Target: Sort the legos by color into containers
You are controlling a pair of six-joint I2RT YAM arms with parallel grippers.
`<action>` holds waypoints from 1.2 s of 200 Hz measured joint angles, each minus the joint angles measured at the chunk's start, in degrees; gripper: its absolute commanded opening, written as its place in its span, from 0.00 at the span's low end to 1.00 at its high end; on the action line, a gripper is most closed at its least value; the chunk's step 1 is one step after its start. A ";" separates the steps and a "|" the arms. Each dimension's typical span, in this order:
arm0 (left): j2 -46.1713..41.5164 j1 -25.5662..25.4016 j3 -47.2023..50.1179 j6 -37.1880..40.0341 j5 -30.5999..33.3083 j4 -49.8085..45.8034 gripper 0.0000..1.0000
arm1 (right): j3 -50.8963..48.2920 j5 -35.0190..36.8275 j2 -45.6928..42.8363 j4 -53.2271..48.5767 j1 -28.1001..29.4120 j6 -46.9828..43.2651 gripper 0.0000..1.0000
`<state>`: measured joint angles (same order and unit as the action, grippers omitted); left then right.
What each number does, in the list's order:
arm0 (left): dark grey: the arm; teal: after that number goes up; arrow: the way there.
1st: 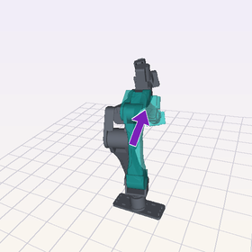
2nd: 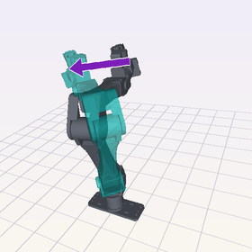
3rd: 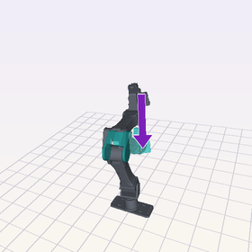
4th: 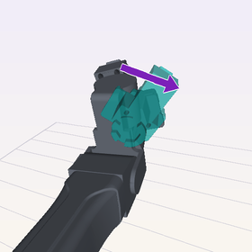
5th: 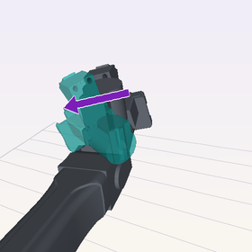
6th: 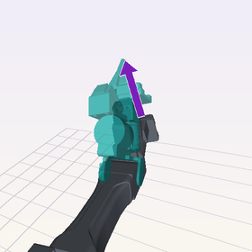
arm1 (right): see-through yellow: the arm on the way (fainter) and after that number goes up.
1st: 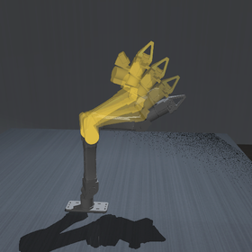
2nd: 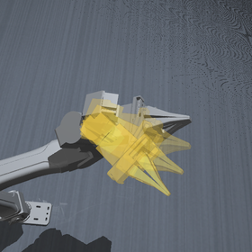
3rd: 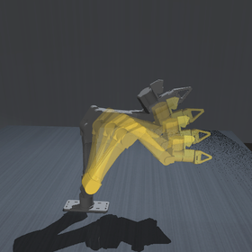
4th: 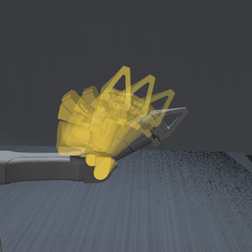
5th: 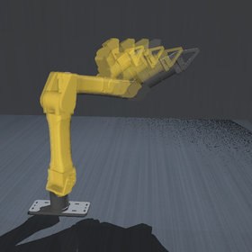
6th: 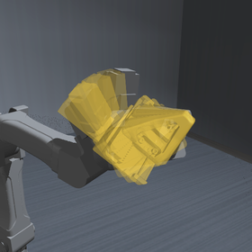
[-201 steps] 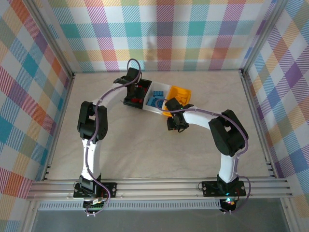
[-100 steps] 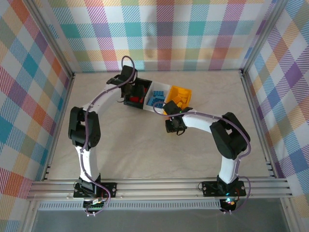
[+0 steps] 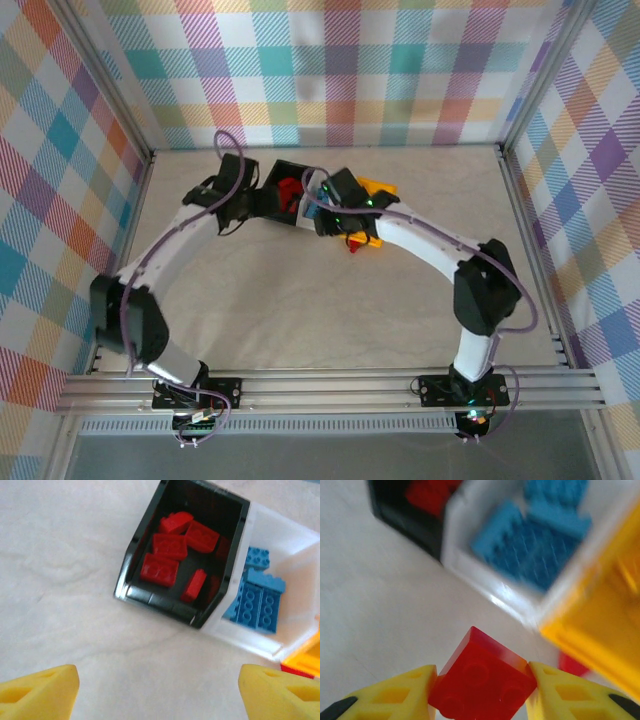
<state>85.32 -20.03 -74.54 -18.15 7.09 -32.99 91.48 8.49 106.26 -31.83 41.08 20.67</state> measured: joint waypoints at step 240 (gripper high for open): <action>-26.18 -10.34 25.27 -6.51 -2.82 -1.79 0.85 | 32.63 -3.63 22.14 -1.42 -0.59 -10.62 0.72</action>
<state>59.13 -30.37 -49.28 -24.67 4.27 -34.79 124.11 4.86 128.40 -33.26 40.49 10.04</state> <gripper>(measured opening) 0.847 0.720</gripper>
